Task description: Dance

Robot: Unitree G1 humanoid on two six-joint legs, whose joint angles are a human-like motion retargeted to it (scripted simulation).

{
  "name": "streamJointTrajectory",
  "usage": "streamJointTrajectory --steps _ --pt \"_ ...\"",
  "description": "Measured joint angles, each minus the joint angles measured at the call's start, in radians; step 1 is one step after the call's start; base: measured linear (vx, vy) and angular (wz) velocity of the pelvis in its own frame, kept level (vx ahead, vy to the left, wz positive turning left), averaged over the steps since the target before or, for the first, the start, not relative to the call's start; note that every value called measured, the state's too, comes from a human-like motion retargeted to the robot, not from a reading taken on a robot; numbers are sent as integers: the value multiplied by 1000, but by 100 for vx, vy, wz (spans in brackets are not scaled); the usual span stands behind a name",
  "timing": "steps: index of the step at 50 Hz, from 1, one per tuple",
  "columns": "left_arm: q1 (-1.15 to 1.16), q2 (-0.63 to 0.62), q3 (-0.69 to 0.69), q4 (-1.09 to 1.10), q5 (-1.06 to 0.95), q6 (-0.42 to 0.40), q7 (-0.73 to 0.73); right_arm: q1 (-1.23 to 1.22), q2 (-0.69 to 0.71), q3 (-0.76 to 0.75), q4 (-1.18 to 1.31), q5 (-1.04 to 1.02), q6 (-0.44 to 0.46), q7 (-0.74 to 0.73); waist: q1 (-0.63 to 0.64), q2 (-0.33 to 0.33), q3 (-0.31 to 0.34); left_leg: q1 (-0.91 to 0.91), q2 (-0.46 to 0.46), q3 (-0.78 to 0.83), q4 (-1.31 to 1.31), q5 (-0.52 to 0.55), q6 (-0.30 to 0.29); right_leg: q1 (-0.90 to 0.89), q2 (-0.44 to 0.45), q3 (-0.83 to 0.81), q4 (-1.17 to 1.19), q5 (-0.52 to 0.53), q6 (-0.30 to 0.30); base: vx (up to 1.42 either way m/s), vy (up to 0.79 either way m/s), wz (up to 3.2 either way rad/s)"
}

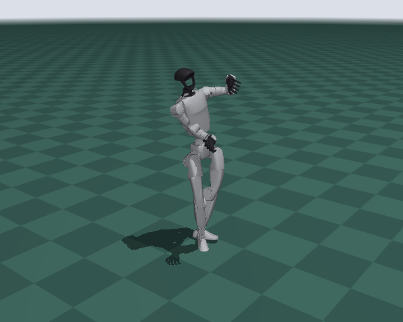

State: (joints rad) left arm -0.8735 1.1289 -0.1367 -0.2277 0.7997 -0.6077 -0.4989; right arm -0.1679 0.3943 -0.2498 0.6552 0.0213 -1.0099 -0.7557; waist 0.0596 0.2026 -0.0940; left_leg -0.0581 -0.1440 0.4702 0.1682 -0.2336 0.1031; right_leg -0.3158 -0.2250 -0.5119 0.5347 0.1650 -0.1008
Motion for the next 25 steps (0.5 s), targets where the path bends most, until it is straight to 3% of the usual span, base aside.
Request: streamJointTrajectory --steps 2,5,12,18,25 --pt "7 53 17 -95 117 -65 143 14 29 -30 152 109 26 132 64 18 4 15 22 41 -1 -3 -9 29 24 -33 34 -15 -16 6 10 -121" --pt "37 83 54 -108 200 -94 270 14 37 -45 386 255 98 355 108 22 17 35 21 74 -7 -3 -10 58 28 -68 36 -20 -19 -5 6 -65" --pt "125 188 208 -97 247 -49 285 -7 -4 65 869 372 277 748 218 13 24 65 -2 100 -28 -1 14 58 6 -102 46 18 -38 -7 1 -17" --pt "201 244 347 -99 323 -4 377 -100 -78 241 945 405 527 909 305 1 43 72 -28 26 -27 13 31 63 -50 -129 88 37 -26 -17 -4 69" --pt "277 255 465 -103 342 37 468 -173 -150 276 963 429 590 1008 360 -11 49 77 -60 -103 -38 37 30 89 -105 -187 124 21 -14 -13 -6 98"
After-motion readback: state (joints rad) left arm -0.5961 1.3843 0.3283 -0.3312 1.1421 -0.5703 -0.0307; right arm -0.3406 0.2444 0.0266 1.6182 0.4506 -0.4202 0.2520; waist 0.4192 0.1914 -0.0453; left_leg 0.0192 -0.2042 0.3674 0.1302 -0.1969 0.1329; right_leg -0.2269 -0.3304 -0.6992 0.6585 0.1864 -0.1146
